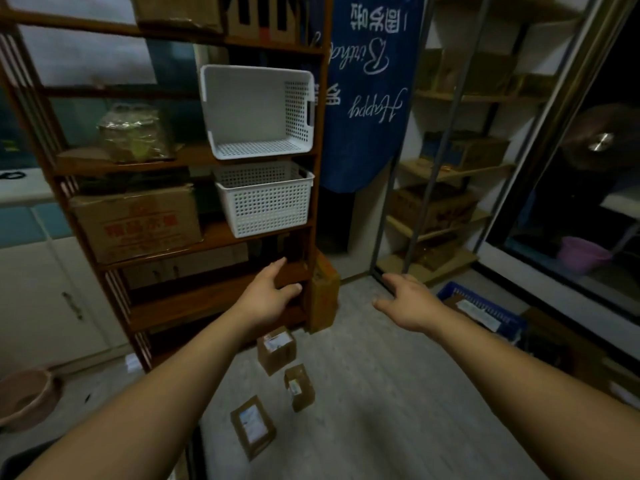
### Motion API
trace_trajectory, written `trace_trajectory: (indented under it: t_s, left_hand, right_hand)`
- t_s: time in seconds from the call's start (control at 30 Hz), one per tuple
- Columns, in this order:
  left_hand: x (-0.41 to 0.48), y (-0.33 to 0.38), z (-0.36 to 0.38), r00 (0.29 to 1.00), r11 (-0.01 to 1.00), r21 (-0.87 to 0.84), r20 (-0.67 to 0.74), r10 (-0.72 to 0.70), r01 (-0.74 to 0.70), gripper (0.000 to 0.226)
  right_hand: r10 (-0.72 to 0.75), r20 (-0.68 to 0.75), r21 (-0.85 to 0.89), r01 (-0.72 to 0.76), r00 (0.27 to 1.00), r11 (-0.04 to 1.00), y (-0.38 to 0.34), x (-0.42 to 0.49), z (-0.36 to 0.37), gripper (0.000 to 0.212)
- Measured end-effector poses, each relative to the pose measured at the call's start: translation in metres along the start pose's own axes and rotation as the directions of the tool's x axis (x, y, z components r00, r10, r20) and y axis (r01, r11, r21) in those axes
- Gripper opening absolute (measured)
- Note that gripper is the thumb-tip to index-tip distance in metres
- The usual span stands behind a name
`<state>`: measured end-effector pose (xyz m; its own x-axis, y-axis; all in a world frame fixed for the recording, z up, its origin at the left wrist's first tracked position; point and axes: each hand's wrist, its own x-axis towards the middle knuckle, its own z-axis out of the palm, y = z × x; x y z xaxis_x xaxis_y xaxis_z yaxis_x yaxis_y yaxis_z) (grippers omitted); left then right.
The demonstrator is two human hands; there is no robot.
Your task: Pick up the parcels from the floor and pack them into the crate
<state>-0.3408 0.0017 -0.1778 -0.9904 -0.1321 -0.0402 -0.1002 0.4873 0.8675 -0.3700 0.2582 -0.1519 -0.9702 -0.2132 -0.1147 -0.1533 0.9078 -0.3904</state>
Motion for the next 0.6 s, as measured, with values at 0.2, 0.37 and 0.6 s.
trace_trajectory:
  t_s: [0.2, 0.37, 0.6]
  left_hand:
    - [0.041, 0.007, 0.014, 0.999, 0.998, 0.054, -0.007, -0.034, 0.035, 0.068]
    - [0.091, -0.015, 0.007, 0.994, 0.991, 0.080, -0.003, -0.106, 0.106, 0.069]
    - [0.195, -0.053, 0.000, 0.976, 0.978, 0.019, 0.059, -0.210, 0.210, 0.068]
  right_hand:
    - [-0.031, -0.004, 0.010, 0.031, 1.000, 0.999, 0.020, 0.048, 0.001, 0.072]
    - [-0.039, 0.040, -0.004, 0.040, 0.998, 0.999, 0.017, 0.107, 0.017, 0.072]
    - [-0.006, 0.116, -0.033, 0.010, 0.993, 0.999, 0.015, 0.207, 0.038, 0.073]
